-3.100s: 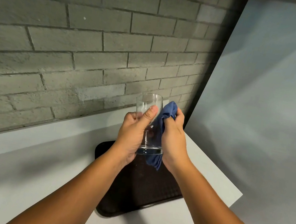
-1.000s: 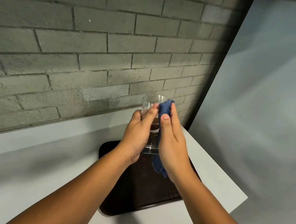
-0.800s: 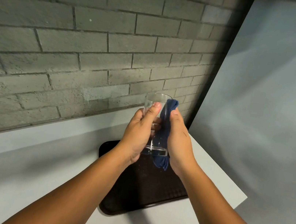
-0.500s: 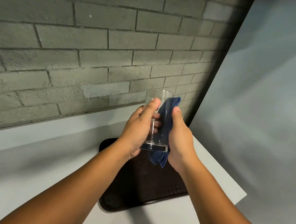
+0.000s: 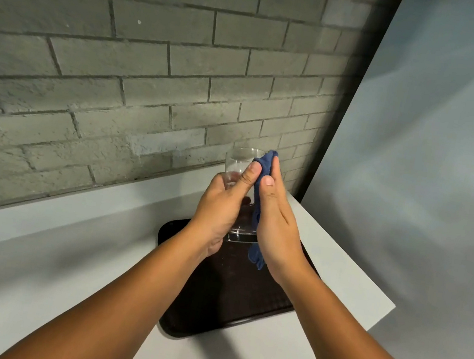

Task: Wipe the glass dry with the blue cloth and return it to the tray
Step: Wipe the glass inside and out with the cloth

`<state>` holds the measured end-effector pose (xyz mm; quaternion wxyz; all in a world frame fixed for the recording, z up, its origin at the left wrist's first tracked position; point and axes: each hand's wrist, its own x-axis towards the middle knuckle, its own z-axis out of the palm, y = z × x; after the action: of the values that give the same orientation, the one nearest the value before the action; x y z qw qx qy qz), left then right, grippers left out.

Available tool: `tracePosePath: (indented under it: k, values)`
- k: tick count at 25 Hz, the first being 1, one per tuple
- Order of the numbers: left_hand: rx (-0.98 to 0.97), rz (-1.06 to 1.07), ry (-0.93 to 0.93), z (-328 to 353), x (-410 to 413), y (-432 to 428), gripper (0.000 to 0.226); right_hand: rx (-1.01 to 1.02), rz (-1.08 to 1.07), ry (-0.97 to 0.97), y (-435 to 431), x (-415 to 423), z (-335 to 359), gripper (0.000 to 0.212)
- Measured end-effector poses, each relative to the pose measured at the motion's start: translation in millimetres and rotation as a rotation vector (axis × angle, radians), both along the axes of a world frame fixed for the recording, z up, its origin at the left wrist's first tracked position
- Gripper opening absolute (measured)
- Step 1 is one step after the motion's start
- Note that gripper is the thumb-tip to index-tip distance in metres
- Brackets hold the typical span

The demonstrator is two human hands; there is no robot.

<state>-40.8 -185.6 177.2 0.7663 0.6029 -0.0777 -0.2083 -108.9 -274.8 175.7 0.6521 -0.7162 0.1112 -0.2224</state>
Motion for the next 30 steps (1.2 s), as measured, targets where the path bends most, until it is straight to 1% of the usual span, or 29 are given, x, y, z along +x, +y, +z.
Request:
tracePosePath:
  k: [1,3,4,6,7,11,14,16,18,19,20,21,22,23,25,26,28,30]
  values:
    - [-0.026,-0.005,0.012,-1,-1,-2,0.065,0.065,0.000,-0.002,-3,1,3,0.061]
    - [-0.047,-0.003,0.004,-1,0,-3,0.065,0.227,0.001,0.006,-9,5,6,0.054]
    - [-0.045,0.002,0.006,0,1,-2,0.068,0.224,-0.002,-0.002,-9,4,6,0.053]
    - [-0.036,0.021,0.013,2,4,-2,0.078,0.068,0.002,-0.023,-5,-2,5,0.054]
    - [-0.043,0.024,0.011,2,4,-2,0.079,0.043,-0.005,-0.025,-5,-3,4,0.054]
    - [-0.073,-0.022,0.031,-4,3,-2,0.073,0.302,0.010,0.018,-12,-1,9,0.046]
    - [-0.095,-0.054,0.050,-3,6,-1,0.081,0.098,-0.006,-0.013,-6,-6,8,0.050]
    - [-0.125,-0.071,0.041,-1,7,-1,0.079,0.152,-0.017,-0.025,-9,-4,10,0.047]
    - [-0.123,-0.081,0.021,0,7,-2,0.069,0.257,-0.015,0.003,-11,-2,14,0.045]
    - [-0.123,-0.081,0.021,1,7,-1,0.067,0.218,-0.013,-0.011,-9,-3,17,0.046]
    - [-0.127,-0.080,0.032,1,8,-1,0.068,0.129,-0.009,-0.023,-5,-6,18,0.048]
    - [-0.133,-0.079,0.039,2,9,-1,0.071,0.054,-0.002,-0.027,-4,-8,18,0.051]
    - [-0.138,-0.081,0.037,4,9,0,0.074,0.030,-0.015,-0.028,-4,-8,17,0.051]
    - [-0.137,-0.080,0.027,5,8,0,0.077,0.072,-0.003,-0.023,-7,-6,16,0.050]
    - [-0.118,-0.064,0.000,4,5,-2,0.079,0.288,0.005,0.012,-11,-2,18,0.046]
    - [-0.106,-0.042,-0.001,4,4,-2,0.082,0.312,0.008,0.012,-12,-1,17,0.046]
    - [-0.099,0.027,0.012,2,5,-3,0.092,0.197,0.019,-0.013,-8,-3,19,0.048]
    - [-0.069,0.068,-0.035,2,4,-5,0.108,0.149,0.002,-0.020,-7,-5,18,0.051]
